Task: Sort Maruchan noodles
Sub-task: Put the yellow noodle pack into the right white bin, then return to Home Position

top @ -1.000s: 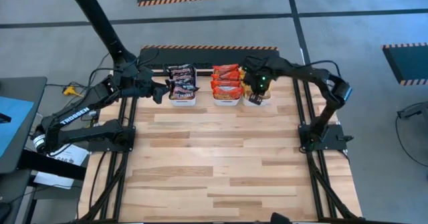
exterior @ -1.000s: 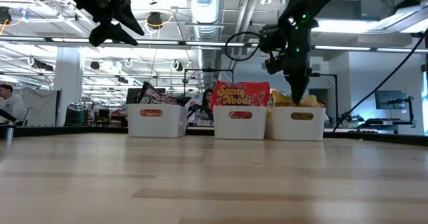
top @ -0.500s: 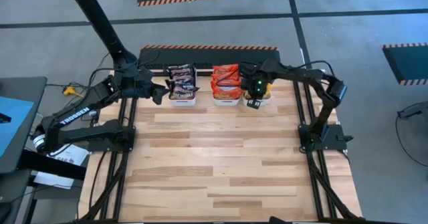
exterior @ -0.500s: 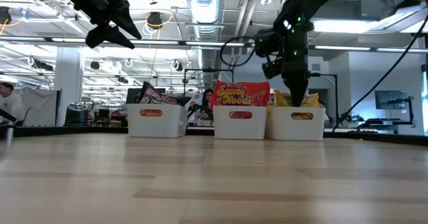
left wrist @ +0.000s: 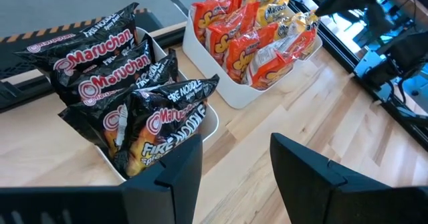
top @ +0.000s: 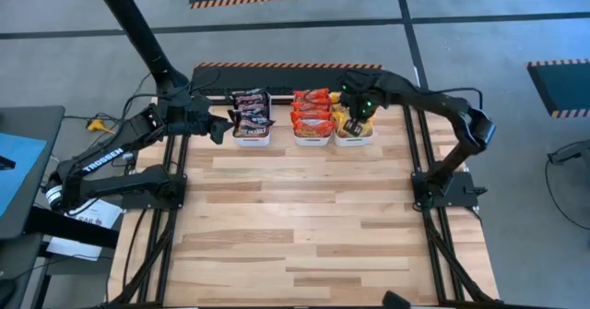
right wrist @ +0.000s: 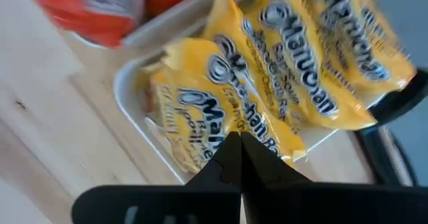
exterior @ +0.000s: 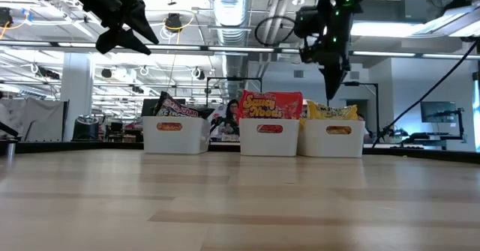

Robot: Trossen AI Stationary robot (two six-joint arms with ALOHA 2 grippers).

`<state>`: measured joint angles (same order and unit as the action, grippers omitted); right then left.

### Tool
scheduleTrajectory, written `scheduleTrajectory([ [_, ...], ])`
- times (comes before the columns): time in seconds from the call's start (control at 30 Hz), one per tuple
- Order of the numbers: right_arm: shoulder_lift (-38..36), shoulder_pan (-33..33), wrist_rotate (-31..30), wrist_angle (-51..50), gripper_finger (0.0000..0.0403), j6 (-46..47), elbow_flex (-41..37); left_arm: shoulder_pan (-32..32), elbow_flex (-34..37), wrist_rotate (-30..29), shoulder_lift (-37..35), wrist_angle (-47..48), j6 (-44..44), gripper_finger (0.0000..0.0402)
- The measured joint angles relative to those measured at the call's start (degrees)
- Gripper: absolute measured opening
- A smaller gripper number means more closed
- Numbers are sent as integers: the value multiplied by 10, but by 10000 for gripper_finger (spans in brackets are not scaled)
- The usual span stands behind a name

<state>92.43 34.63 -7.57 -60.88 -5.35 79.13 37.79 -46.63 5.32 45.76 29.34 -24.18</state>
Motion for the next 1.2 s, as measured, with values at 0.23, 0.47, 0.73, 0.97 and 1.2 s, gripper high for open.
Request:
scheduleTrajectory([
  [0.23, 58, 25, 28, -12, 11, 0, -7, 0, 0, 0, 0, -1, 0, 164],
  [0.47, 69, 8, 0, -22, 11, -3, 6, 0, 0, 15, 0, -1, -2, 164],
  [0.73, 33, 7, -3, -38, 11, 18, 59, 0, 0, 29, 0, -1, 10, 164],
  [0.97, -25, 1, -2, -36, 11, 37, 95, -39, 0, 43, -16, -1, 67, 164],
  [1.2, -89, -20, -2, -26, 11, 87, 103, -128, 0, -49, -53, -1, 88, 164],
])
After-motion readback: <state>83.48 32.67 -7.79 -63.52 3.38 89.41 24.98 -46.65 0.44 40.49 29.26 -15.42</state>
